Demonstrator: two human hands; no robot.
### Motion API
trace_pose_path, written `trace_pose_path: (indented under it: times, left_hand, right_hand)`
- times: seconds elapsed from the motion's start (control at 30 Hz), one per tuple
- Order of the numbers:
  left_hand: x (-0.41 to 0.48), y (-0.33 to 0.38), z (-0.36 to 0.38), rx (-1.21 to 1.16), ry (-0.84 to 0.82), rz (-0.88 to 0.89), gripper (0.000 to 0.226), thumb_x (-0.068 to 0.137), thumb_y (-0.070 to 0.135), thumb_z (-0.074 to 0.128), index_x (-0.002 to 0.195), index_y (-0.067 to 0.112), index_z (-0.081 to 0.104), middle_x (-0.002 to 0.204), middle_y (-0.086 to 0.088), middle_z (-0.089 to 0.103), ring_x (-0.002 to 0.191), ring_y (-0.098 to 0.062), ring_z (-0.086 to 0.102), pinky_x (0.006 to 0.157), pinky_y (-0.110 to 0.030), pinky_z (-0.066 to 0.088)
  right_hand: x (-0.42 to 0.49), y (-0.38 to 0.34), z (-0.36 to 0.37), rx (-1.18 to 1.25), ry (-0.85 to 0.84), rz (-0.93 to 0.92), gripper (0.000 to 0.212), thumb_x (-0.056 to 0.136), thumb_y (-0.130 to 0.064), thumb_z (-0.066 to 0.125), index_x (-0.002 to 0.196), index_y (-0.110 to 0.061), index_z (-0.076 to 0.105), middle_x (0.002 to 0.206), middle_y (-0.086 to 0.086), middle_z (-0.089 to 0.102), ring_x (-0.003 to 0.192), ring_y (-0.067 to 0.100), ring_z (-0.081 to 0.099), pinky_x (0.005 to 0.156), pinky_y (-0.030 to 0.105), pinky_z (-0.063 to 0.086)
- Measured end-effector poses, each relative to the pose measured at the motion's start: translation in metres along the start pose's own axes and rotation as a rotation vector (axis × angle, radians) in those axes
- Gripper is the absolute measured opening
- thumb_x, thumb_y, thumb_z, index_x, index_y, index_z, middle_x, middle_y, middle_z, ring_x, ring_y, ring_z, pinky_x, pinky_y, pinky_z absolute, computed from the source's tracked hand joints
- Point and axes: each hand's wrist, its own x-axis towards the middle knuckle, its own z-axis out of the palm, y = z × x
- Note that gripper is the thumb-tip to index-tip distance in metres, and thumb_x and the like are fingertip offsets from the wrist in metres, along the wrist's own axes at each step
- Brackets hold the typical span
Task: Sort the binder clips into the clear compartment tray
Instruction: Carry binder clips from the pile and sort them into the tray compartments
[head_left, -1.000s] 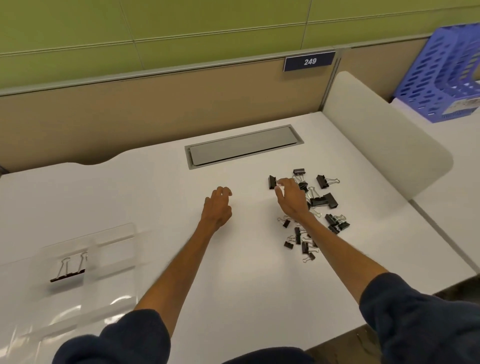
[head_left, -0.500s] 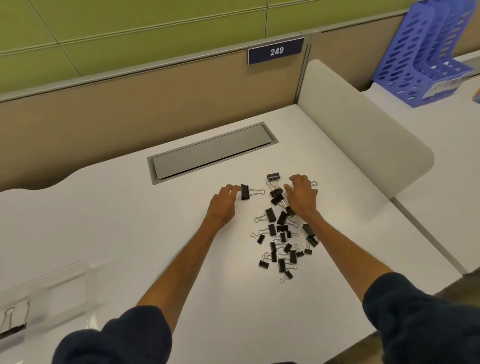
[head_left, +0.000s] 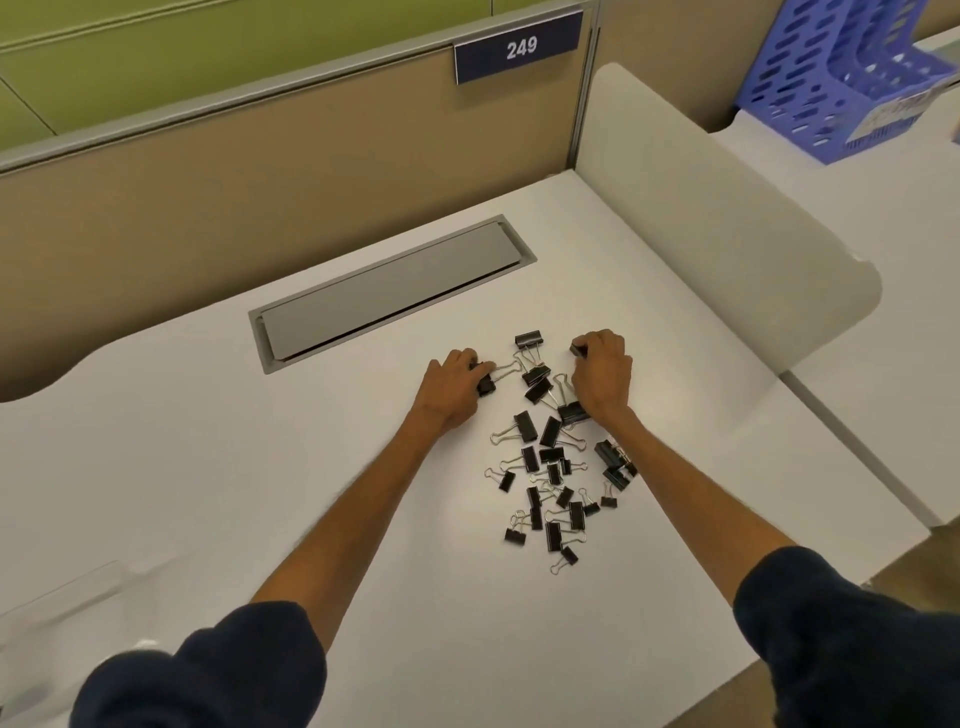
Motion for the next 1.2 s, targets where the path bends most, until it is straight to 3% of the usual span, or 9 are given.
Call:
trace_pose_path:
  times: [0.1, 0.3, 0.43, 0.57, 0.73, 0.87, 1.07, 1.2]
  left_hand:
    - [-0.001, 0.005, -0.004, 0.041, -0.019, -0.013, 0.047, 0.095, 0.027, 0.043, 0.141, 0.020, 0.040, 0.126, -0.008, 0.047, 0.117, -0.026, 0.043, 0.090, -0.040, 0.036]
    - [-0.005, 0.009, -0.003, 0.030, 0.050, -0.075, 0.045, 0.091, 0.043, 0.050, 0.125, 0.014, 0.049, 0.120, -0.006, 0.053, 0.109, -0.024, 0.049, 0.088, -0.039, 0.039]
    - [-0.006, 0.017, -0.007, -0.042, -0.007, -0.038, 0.056, 0.091, 0.037, 0.052, 0.143, 0.023, 0.036, 0.129, -0.008, 0.047, 0.115, -0.026, 0.047, 0.090, -0.040, 0.040]
    - [-0.005, 0.024, -0.003, -0.047, -0.014, -0.062, 0.043, 0.096, 0.028, 0.048, 0.138, 0.021, 0.043, 0.124, -0.008, 0.051, 0.113, -0.026, 0.046, 0.088, -0.037, 0.038]
    - [-0.011, 0.031, -0.001, -0.074, -0.004, -0.080, 0.040, 0.097, 0.026, 0.047, 0.137, 0.026, 0.045, 0.118, -0.007, 0.055, 0.103, -0.026, 0.054, 0.085, -0.038, 0.041]
    - [-0.022, 0.030, 0.000, -0.057, -0.007, -0.089, 0.035, 0.098, 0.025, 0.049, 0.133, 0.022, 0.047, 0.120, -0.008, 0.052, 0.105, -0.026, 0.052, 0.082, -0.038, 0.042]
    - [-0.047, 0.030, -0.009, -0.097, 0.140, -0.122, 0.033, 0.097, 0.021, 0.052, 0.130, 0.024, 0.048, 0.113, -0.008, 0.051, 0.091, -0.023, 0.053, 0.078, -0.037, 0.051]
    - [-0.063, 0.025, -0.023, -0.114, 0.212, -0.151, 0.034, 0.095, 0.022, 0.057, 0.128, 0.024, 0.051, 0.110, -0.009, 0.053, 0.090, -0.023, 0.053, 0.079, -0.037, 0.052]
  right_hand:
    - [0.004, -0.001, 0.002, 0.099, 0.002, 0.026, 0.024, 0.080, 0.009, 0.057, 0.097, -0.005, 0.066, 0.109, 0.012, 0.059, 0.103, 0.030, 0.054, 0.081, 0.045, 0.047]
    - [-0.003, -0.003, 0.001, 0.067, -0.061, -0.039, 0.038, 0.065, 0.016, 0.057, 0.094, -0.008, 0.059, 0.102, 0.009, 0.055, 0.088, 0.026, 0.055, 0.070, 0.035, 0.040]
    - [-0.007, 0.001, -0.004, 0.014, -0.129, -0.133, 0.047, 0.072, 0.012, 0.059, 0.113, -0.012, 0.057, 0.112, 0.008, 0.056, 0.100, 0.028, 0.054, 0.081, 0.039, 0.042]
    - [-0.008, 0.001, -0.012, 0.000, -0.212, -0.175, 0.051, 0.080, 0.008, 0.055, 0.124, -0.016, 0.052, 0.120, 0.006, 0.058, 0.110, 0.027, 0.051, 0.090, 0.041, 0.042]
    - [-0.018, 0.001, -0.017, 0.043, -0.209, -0.172, 0.055, 0.080, 0.012, 0.053, 0.123, -0.021, 0.053, 0.118, 0.004, 0.059, 0.109, 0.026, 0.050, 0.090, 0.041, 0.043]
    - [-0.030, -0.008, -0.025, 0.123, -0.150, -0.195, 0.044, 0.085, 0.006, 0.057, 0.121, -0.019, 0.055, 0.116, 0.004, 0.062, 0.105, 0.024, 0.052, 0.088, 0.042, 0.046]
    - [-0.046, -0.035, -0.035, 0.238, -0.181, -0.189, 0.051, 0.085, 0.005, 0.058, 0.122, -0.029, 0.046, 0.114, 0.005, 0.061, 0.099, 0.024, 0.057, 0.083, 0.042, 0.052]
    - [-0.057, -0.064, -0.040, 0.284, -0.190, -0.248, 0.052, 0.084, 0.007, 0.060, 0.123, -0.025, 0.044, 0.119, 0.006, 0.063, 0.105, 0.026, 0.059, 0.086, 0.044, 0.053]
